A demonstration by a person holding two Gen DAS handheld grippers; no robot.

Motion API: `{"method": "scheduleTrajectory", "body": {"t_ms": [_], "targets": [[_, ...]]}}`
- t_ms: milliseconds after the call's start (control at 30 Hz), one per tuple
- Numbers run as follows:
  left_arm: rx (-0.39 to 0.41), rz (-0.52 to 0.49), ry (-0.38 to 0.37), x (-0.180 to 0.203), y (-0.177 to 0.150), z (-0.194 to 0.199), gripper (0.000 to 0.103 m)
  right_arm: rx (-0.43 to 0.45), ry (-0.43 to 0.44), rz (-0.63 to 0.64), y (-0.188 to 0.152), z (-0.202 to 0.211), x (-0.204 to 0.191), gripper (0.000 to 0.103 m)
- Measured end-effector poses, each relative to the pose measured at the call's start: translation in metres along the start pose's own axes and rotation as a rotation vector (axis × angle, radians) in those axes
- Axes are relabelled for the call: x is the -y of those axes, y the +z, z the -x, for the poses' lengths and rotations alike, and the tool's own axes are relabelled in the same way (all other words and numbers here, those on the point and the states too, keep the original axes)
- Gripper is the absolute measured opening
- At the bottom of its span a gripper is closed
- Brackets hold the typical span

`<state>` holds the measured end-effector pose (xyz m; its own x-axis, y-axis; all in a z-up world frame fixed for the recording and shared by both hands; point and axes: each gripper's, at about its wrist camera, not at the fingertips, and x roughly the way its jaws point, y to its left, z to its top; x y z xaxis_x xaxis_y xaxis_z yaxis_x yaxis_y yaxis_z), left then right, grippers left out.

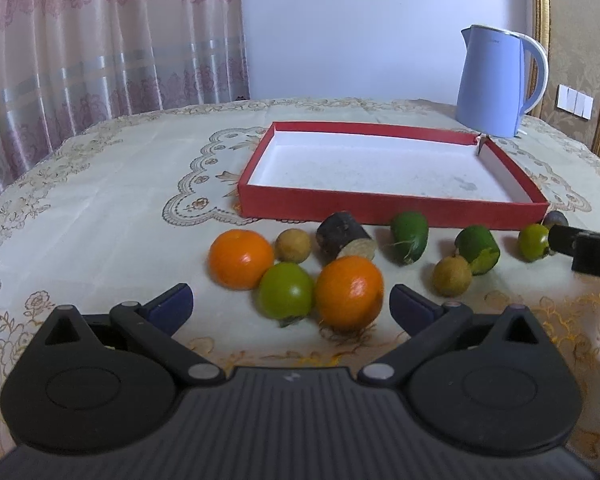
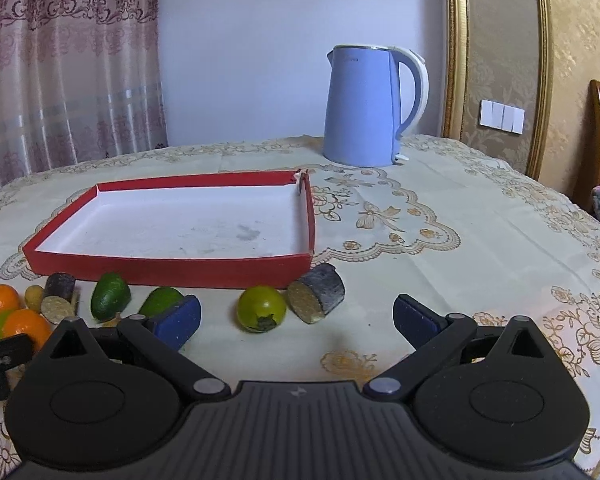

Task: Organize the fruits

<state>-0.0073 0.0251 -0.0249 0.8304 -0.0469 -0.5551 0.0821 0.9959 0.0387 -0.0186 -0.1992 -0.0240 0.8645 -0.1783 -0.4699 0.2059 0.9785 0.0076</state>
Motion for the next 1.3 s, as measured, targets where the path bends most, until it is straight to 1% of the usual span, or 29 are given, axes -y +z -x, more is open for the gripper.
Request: {"method": "scheduleTrajectory", "body": {"t_ms": [100, 233, 333, 533, 633, 833, 967, 1100, 1167, 1233, 1300], "targets": [[0.009, -0.002, 0.012, -0.005, -0.004, 0.0, 0.103, 0.001, -0.011, -0.003, -0.002, -0.001, 0.002, 0.103], [-0.001, 0.029, -0.032, -0.004, -0.004, -0.001, 0.103, -0.009, -0.012, -0.005, -0.003, -0.003, 0.003, 0.103], [0.031, 0.013, -0.039, 0.004, -0.003, 0.003, 0.103, -0.006, -0.025, -0.007, -0.003, -0.003, 0.005, 0.103], [0.072, -0.02, -0.104, 0.019, -0.003, 0.009, 0.103, -0.01, -0.028, -0.02, -0.004, -0.005, 0.008, 0.103], [0.069, -0.042, -0.095, 0.024, -0.003, 0.004, 0.103, -0.008, -0.032, -0.02, -0.004, -0.005, 0.008, 0.103], [0.045, -0.037, -0.106, 0.028, -0.003, -0.009, 0.103, -0.004, -0.052, -0.022, -0.004, -0.007, 0.012, 0.103], [0.058, -0.058, -0.08, 0.032, -0.003, -0.015, 0.103, -0.024, -0.068, -0.041, -0.003, -0.014, 0.021, 0.103], [0.074, -0.067, -0.077, 0.031, -0.003, -0.018, 0.099, -0.033, -0.092, -0.051, -0.004, -0.019, 0.031, 0.103], [0.078, -0.078, -0.061, 0.031, -0.002, -0.019, 0.094, -0.037, -0.102, -0.054, -0.004, -0.02, 0.034, 0.103], [0.103, -0.095, -0.065, 0.031, -0.002, -0.015, 0.085, -0.045, -0.102, -0.064, -0.004, -0.022, 0.037, 0.103], [0.113, -0.11, -0.07, 0.031, -0.004, -0.013, 0.082, -0.05, -0.102, -0.07, -0.005, -0.024, 0.039, 0.103]]}}
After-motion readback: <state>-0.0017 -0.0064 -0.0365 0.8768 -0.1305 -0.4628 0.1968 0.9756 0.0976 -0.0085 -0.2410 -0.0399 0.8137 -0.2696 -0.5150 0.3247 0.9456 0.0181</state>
